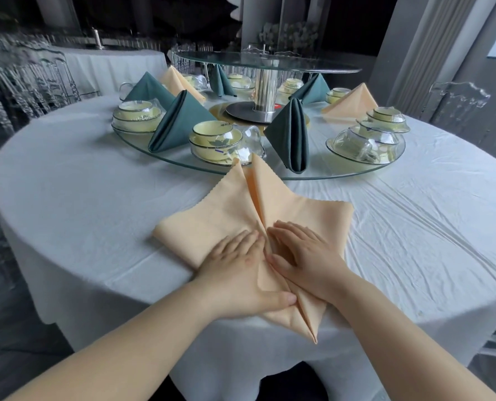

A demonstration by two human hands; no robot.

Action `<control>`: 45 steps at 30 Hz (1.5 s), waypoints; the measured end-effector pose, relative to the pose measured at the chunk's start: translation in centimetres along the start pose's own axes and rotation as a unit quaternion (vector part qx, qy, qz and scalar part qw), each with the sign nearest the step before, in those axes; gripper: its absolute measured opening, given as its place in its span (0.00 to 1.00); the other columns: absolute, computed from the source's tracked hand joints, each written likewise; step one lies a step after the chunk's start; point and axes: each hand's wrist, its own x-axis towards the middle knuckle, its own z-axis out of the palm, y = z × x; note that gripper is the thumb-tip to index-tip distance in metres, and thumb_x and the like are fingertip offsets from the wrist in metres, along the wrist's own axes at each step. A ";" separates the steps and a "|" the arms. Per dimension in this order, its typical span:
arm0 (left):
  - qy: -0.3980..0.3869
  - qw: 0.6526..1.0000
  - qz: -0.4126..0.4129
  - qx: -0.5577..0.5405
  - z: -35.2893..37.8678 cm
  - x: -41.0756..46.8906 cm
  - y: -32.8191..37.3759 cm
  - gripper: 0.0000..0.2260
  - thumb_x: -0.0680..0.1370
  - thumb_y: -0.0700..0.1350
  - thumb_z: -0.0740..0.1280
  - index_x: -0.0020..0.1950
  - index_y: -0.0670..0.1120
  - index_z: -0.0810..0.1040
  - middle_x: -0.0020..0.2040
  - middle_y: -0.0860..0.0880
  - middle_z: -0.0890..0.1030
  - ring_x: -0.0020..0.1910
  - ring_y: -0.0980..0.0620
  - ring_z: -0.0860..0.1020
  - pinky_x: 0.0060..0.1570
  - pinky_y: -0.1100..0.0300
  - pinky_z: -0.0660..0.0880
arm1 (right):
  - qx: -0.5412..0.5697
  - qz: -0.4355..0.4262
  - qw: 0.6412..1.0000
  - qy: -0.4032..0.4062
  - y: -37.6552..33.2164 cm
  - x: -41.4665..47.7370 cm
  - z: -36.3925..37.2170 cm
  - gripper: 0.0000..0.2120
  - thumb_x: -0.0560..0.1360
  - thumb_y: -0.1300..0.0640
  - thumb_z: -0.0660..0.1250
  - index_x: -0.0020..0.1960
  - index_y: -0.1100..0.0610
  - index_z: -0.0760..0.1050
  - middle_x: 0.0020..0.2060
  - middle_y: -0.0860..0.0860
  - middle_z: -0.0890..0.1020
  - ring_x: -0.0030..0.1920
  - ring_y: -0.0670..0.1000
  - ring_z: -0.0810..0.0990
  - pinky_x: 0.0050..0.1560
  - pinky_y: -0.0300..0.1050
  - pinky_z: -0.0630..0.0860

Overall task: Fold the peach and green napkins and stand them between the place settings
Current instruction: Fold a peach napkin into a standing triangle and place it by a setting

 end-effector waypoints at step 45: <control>0.370 0.888 0.271 -0.027 5.5 -2.8 2.5 0.16 0.69 0.43 0.59 0.49 0.45 0.84 0.49 0.49 0.84 0.48 0.52 0.82 0.53 0.60 0.71 | -0.101 0.122 0.985 0.071 9.0 2.6 -2.8 0.19 0.79 0.53 0.55 0.68 0.58 0.64 0.70 0.53 0.66 0.71 0.50 0.60 0.70 0.43 0.47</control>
